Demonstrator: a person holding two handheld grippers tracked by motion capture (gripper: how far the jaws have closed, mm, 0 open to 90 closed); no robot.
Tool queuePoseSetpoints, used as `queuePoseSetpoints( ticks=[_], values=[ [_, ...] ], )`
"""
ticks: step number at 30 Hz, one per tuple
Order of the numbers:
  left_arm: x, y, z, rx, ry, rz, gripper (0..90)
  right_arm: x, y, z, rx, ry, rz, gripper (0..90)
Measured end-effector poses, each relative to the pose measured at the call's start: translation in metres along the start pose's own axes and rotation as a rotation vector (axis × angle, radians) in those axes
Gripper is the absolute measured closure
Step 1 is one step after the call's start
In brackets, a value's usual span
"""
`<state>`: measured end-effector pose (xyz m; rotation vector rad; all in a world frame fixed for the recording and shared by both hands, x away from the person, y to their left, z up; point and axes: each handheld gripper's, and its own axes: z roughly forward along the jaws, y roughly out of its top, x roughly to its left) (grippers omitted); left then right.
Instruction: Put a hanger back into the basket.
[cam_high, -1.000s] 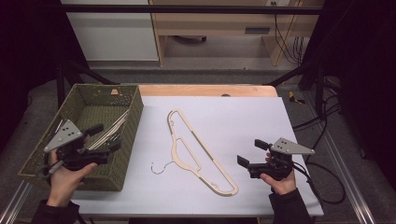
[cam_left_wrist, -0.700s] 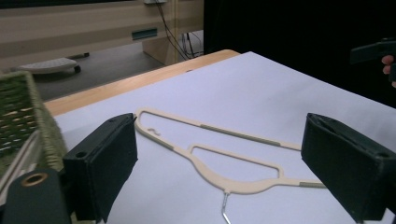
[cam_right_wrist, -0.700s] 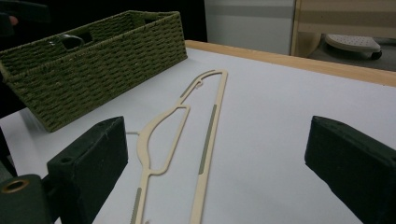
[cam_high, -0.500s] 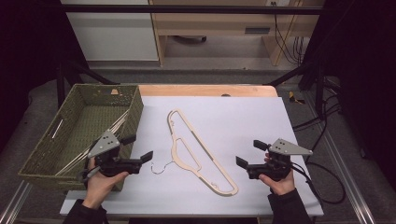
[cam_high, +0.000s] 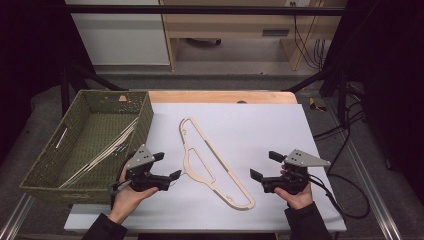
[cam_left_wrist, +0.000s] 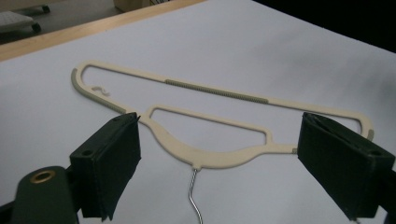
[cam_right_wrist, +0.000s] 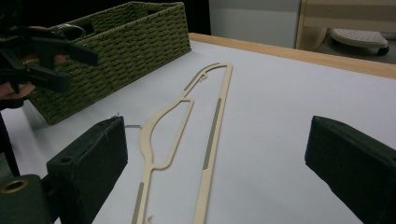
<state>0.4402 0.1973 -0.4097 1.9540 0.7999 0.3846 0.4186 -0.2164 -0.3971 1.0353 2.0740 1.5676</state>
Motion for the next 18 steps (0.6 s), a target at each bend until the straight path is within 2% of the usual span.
queuePoseSetpoints(
  ticks=[4, 10, 11, 14, 18],
  values=[
    [0.001, -0.007, 0.016, 0.055, 0.011, 0.016, 16.8, 0.001, -0.001, 0.002, 0.003, 0.006, 0.005, 6.3],
    [0.007, -0.019, 0.038, 0.142, 0.034, 0.007, 23.0, 0.001, -0.002, 0.005, 0.016, 0.01, -0.001, 6.4],
    [0.008, -0.02, 0.04, 0.147, 0.03, 0.006, 27.1, 0.001, -0.003, 0.007, 0.021, 0.012, -0.003, 6.4],
    [0.011, -0.023, 0.047, 0.174, 0.03, 0.011, 29.2, 0.001, -0.003, 0.008, 0.025, 0.018, -0.008, 6.4],
    [0.014, -0.026, 0.054, 0.207, 0.022, 0.002, 37.9, 0.001, -0.003, 0.008, 0.025, 0.02, -0.006, 6.4]
  ],
)
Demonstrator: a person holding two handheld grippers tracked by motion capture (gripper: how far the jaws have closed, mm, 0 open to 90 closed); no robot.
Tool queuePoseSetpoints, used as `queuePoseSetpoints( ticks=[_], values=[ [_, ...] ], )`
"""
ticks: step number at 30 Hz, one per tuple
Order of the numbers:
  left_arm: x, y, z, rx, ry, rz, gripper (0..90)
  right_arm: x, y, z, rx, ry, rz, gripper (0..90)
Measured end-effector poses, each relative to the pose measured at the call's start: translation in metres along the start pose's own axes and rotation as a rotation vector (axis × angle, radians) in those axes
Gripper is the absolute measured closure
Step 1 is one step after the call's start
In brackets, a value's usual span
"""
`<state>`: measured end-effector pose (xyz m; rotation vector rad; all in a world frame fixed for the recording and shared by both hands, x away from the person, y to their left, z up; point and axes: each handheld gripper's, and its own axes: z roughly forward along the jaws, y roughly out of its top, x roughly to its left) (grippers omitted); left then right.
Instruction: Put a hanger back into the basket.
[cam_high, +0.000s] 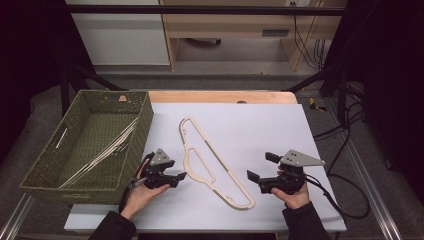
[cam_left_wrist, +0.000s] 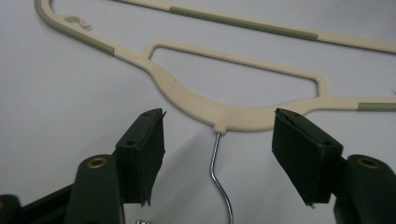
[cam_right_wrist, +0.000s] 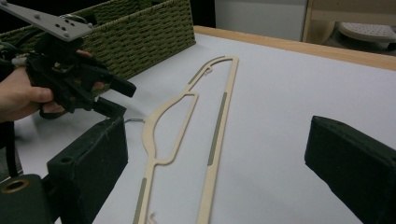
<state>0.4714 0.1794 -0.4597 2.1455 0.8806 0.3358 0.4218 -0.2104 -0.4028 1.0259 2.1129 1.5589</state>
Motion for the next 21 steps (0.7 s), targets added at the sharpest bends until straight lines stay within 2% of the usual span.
queuePoseSetpoints(
  ticks=[2, 3, 5, 9, 11, 13, 16, 19, 21],
  values=[
    [0.001, -0.001, 0.004, 0.023, -0.005, -0.001, 40.0, 0.0, 0.0, 0.0, 0.001, 0.001, 0.0, 6.5],
    [0.001, -0.002, 0.008, 0.047, -0.006, 0.004, 45.1, 0.0, 0.0, 0.0, 0.0, 0.0, 0.003, 6.5],
    [0.002, -0.003, 0.01, 0.056, -0.01, 0.005, 50.2, 0.0, 0.0, 0.0, 0.001, 0.001, 0.002, 6.5],
    [0.001, -0.005, 0.016, 0.083, -0.02, 0.04, 56.6, 0.001, 0.0, 0.0, 0.006, 0.002, -0.002, 6.6],
    [0.0, -0.006, 0.016, 0.08, -0.007, 0.059, 60.2, 0.001, 0.0, 0.0, 0.004, 0.001, -0.001, 6.7],
    [0.001, -0.006, 0.016, 0.08, 0.001, 0.064, 66.0, 0.001, 0.0, 0.0, 0.004, 0.001, 0.002, 6.7],
    [0.001, -0.006, 0.016, 0.084, 0.001, 0.067, 69.7, 0.001, 0.0, 0.001, 0.004, 0.001, 0.001, 6.7],
    [-0.002, -0.006, 0.016, 0.095, -0.001, 0.07, 75.1, 0.001, 0.0, 0.0, 0.005, 0.0, 0.001, 6.7],
    [0.0, -0.005, 0.015, 0.104, -0.023, 0.057, 78.4, 0.001, 0.0, 0.001, 0.003, 0.002, 0.003, 6.8]
  ],
)
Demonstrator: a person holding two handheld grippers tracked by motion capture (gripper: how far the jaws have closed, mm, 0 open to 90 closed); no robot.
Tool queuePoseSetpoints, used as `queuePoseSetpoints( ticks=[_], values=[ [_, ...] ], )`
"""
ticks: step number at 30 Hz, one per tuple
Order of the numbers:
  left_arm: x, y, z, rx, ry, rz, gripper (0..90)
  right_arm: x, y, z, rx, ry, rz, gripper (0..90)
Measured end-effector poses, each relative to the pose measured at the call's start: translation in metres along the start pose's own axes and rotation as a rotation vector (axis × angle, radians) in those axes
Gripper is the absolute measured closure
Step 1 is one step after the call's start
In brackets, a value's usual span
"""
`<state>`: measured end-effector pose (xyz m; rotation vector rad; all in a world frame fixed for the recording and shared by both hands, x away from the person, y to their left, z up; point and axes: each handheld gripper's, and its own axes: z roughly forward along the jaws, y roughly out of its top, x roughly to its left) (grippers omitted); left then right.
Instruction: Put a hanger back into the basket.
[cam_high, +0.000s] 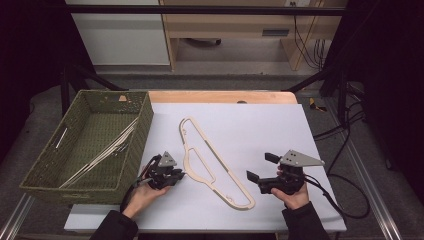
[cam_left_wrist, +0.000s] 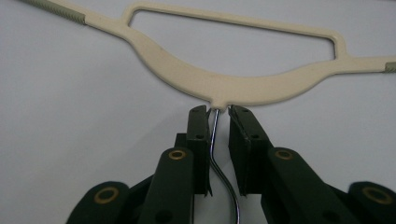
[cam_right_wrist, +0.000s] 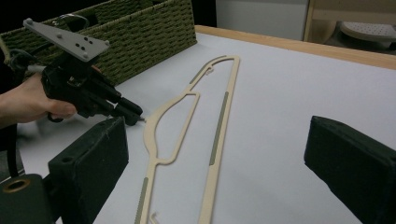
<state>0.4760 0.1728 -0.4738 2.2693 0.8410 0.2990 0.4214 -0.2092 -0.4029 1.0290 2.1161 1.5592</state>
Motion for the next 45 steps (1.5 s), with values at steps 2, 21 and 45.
queuePoseSetpoints(
  ticks=[2, 21, 45],
  values=[
    [0.003, 0.0, 0.0, -0.002, -0.019, -0.022, 80.2, 0.0, 0.0, 0.001, 0.002, 0.001, 0.001, 6.8],
    [0.0, 0.005, 0.0, 0.02, -0.005, 0.049, 88.7, 0.012, 0.005, 0.031, 0.049, 0.053, -0.031, 7.3],
    [-0.027, 0.031, -0.034, 0.023, 0.038, 0.008, 88.9, 0.054, 0.001, 0.095, 0.14, 0.109, -0.118, 15.8]
  ],
)
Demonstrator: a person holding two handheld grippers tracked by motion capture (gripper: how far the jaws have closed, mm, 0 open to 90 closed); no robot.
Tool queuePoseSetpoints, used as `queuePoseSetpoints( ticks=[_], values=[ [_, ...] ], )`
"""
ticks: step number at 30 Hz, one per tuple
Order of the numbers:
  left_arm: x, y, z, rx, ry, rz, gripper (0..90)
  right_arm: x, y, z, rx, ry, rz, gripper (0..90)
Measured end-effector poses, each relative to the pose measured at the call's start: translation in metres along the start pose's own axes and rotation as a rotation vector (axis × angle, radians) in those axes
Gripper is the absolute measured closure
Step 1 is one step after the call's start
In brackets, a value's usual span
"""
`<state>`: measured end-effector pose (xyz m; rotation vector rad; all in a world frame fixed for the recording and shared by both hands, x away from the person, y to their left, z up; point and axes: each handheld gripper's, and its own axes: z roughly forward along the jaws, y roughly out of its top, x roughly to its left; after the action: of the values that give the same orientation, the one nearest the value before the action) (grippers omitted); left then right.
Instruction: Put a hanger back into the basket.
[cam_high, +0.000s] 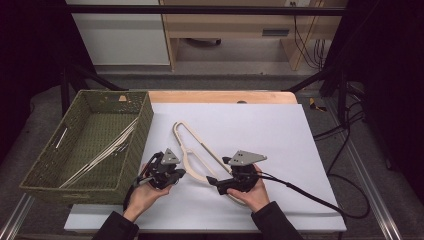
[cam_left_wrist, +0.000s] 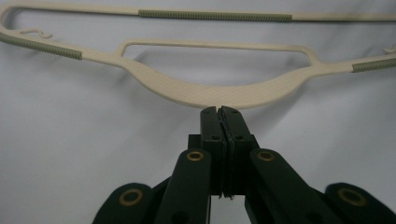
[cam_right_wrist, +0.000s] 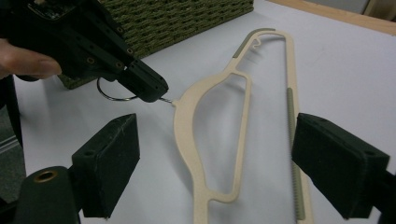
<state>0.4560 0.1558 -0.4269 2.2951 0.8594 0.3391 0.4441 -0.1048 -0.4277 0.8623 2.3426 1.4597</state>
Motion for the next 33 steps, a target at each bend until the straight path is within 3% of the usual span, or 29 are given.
queuePoseSetpoints(
  ticks=[13, 19, 27, 33],
  values=[
    [-0.004, 0.005, -0.008, -0.004, 0.003, -0.02, 88.9, 0.012, -0.006, 0.036, 0.11, -0.001, -0.036, 25.2],
    [-0.004, 0.007, -0.011, -0.009, 0.001, -0.023, 88.9, 0.013, -0.009, 0.043, 0.136, -0.014, -0.052, 31.3],
    [-0.006, 0.008, -0.012, -0.027, 0.015, -0.033, 88.9, 0.019, -0.011, 0.052, 0.197, -0.027, -0.117, 45.4],
    [-0.006, 0.008, -0.012, -0.027, 0.014, -0.041, 88.8, 0.022, -0.012, 0.055, 0.224, -0.043, -0.149, 62.7]
  ],
)
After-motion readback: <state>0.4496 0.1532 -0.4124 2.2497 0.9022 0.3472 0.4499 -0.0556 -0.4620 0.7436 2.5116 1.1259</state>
